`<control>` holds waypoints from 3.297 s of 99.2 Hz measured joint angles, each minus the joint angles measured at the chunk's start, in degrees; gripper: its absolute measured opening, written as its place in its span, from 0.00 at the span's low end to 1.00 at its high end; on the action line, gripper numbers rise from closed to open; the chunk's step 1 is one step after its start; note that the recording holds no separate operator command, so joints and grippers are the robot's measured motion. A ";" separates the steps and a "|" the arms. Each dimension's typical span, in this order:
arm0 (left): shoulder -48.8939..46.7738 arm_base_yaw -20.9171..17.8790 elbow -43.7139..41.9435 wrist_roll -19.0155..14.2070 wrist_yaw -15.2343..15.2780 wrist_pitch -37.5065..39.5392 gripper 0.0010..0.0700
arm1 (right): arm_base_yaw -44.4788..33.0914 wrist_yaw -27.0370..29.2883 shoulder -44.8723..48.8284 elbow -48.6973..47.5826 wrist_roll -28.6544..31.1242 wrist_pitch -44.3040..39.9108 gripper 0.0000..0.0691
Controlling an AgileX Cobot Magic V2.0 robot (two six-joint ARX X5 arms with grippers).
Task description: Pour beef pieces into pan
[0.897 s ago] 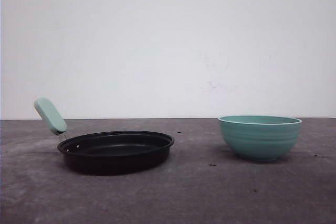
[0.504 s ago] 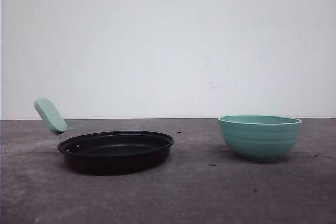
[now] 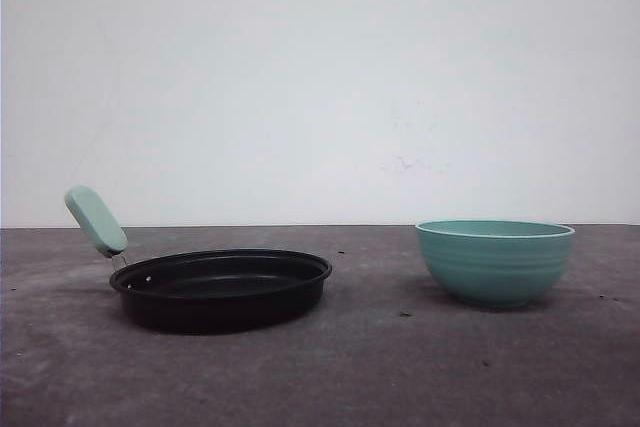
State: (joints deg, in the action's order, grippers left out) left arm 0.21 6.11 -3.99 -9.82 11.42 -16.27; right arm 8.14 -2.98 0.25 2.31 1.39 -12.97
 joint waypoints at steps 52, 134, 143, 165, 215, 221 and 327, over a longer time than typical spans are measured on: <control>0.00 0.00 0.00 0.00 0.00 0.00 0.00 | 0.00 1.46 0.42 0.00 -0.09 -0.87 0.01; 0.02 0.00 -0.96 -25.70 -18.27 5.81 0.00 | 0.00 -9.53 0.37 5.05 26.53 19.80 0.01; 0.00 -0.02 -2.32 -29.07 -19.98 9.60 0.00 | 0.00 -10.82 0.39 8.87 28.26 18.32 0.01; 4.57 -0.04 -16.00 -27.56 -24.17 -1.14 0.00 | 0.00 -11.63 4.50 26.08 27.98 -0.52 0.01; 45.11 0.52 -64.96 -13.79 -31.30 -18.40 0.00 | 0.00 -7.30 31.43 62.40 10.29 -17.64 0.01; 48.24 0.96 -67.89 -12.55 -32.70 -19.76 0.02 | 0.00 -7.54 33.99 64.63 9.53 -20.22 0.01; 50.27 3.45 -52.28 -11.54 -28.79 -14.67 0.99 | 0.00 -7.80 35.43 66.97 8.87 -25.86 0.99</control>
State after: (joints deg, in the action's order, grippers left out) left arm 50.48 9.56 -56.27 -21.37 -17.37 -30.94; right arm 8.14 -10.79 35.68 69.28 10.26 -38.83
